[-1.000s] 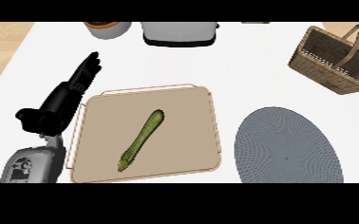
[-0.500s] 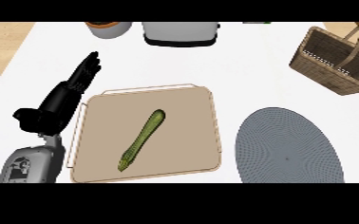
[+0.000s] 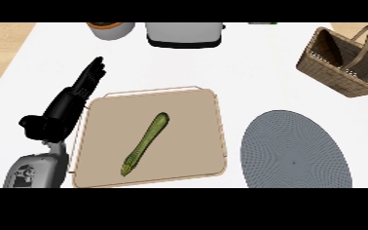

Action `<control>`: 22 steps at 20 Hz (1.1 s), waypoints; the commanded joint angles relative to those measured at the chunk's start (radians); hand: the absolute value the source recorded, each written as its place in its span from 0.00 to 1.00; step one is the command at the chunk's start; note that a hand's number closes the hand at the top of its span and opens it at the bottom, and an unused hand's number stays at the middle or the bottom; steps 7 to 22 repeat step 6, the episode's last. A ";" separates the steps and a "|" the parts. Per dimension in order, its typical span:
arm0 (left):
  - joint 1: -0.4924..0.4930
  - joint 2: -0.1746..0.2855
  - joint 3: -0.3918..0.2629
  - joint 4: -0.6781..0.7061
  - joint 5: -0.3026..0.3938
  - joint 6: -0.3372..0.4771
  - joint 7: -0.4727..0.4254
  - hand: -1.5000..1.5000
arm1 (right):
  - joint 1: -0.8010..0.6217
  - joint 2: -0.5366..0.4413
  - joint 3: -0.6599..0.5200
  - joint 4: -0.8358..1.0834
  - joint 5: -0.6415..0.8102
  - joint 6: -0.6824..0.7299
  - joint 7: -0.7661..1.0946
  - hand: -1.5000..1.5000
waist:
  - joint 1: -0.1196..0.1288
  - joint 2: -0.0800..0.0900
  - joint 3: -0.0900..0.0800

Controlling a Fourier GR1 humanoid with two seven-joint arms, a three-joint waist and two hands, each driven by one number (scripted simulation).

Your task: Pick the croissant from the placemat and place it in the basket

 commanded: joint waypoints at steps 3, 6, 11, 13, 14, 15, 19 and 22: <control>-0.005 -0.002 0.015 -0.003 0.008 0.008 0.012 0.50 | -0.002 -0.019 -0.086 -0.062 -0.125 0.003 0.036 0.00 | -0.017 -0.007 -0.001; 0.013 0.000 0.003 -0.011 -0.025 0.022 -0.004 0.50 | 0.022 -0.092 -0.099 -0.028 -0.161 0.098 0.077 0.00 | -0.014 -0.005 -0.001; 0.013 0.000 0.003 -0.011 -0.025 0.022 -0.004 0.50 | 0.022 -0.092 -0.099 -0.028 -0.161 0.098 0.077 0.00 | -0.014 -0.005 -0.001; 0.013 0.000 0.003 -0.011 -0.025 0.022 -0.004 0.50 | 0.022 -0.092 -0.099 -0.028 -0.161 0.098 0.077 0.00 | -0.014 -0.005 -0.001; 0.013 0.000 0.003 -0.011 -0.025 0.022 -0.004 0.50 | 0.022 -0.092 -0.099 -0.028 -0.161 0.098 0.077 0.00 | -0.014 -0.005 -0.001; 0.013 0.000 0.003 -0.011 -0.025 0.022 -0.004 0.50 | 0.022 -0.092 -0.099 -0.028 -0.161 0.098 0.077 0.00 | -0.014 -0.005 -0.001; 0.013 0.000 0.003 -0.011 -0.025 0.022 -0.004 0.50 | 0.022 -0.092 -0.099 -0.028 -0.161 0.098 0.077 0.00 | -0.014 -0.005 -0.001; 0.013 0.000 0.003 -0.011 -0.025 0.022 -0.004 0.50 | 0.022 -0.092 -0.099 -0.028 -0.161 0.098 0.077 0.00 | -0.014 -0.005 -0.001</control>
